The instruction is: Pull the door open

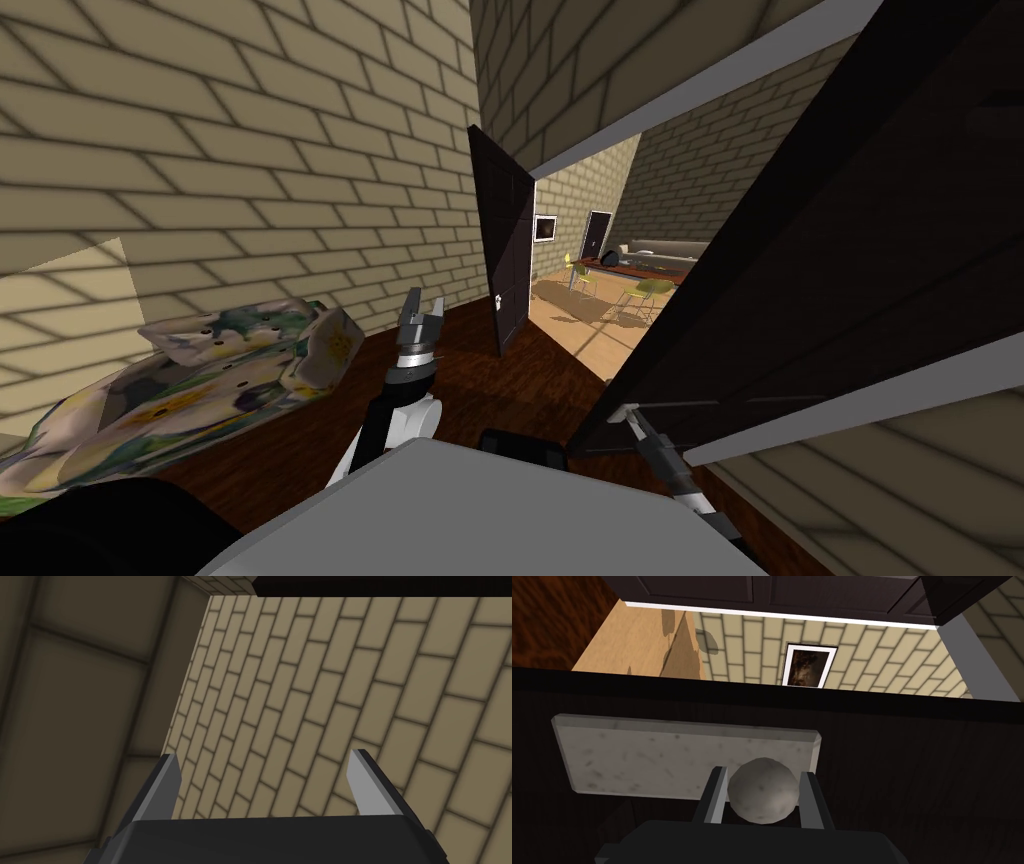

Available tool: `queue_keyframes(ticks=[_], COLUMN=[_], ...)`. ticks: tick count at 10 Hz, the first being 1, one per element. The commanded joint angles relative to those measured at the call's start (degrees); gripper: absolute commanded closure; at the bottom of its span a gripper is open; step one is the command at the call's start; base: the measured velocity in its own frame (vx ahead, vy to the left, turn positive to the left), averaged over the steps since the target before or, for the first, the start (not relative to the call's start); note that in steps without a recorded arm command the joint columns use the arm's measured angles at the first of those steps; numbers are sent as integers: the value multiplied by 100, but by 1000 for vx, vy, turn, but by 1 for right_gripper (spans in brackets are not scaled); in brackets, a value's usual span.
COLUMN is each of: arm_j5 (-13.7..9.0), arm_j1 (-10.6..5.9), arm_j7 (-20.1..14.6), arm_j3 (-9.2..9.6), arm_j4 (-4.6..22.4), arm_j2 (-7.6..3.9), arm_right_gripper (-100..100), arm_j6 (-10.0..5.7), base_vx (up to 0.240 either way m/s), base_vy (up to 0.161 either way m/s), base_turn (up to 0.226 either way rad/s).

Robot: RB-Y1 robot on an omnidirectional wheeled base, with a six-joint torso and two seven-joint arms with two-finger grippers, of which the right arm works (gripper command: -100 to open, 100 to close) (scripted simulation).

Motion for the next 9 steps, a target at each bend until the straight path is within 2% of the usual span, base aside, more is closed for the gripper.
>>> queue_keyframes(ticks=[1,4,8,9], arm_j5=[8,23,51,51], arm_j1=[-55,-161,-357,-357], arm_j7=[-33,-97,-216,-216], arm_j3=[21,62,138,138], arm_j4=[162,475,1054,1054], arm_j2=[21,62,137,137], arm_right_gripper=[100,100,100,100], arm_j6=[-109,-320,-711,-711], base_vx=[-49,-63,-75,-70], base_vy=[-12,-26,-33,-14], base_turn=[41,55,63,18])
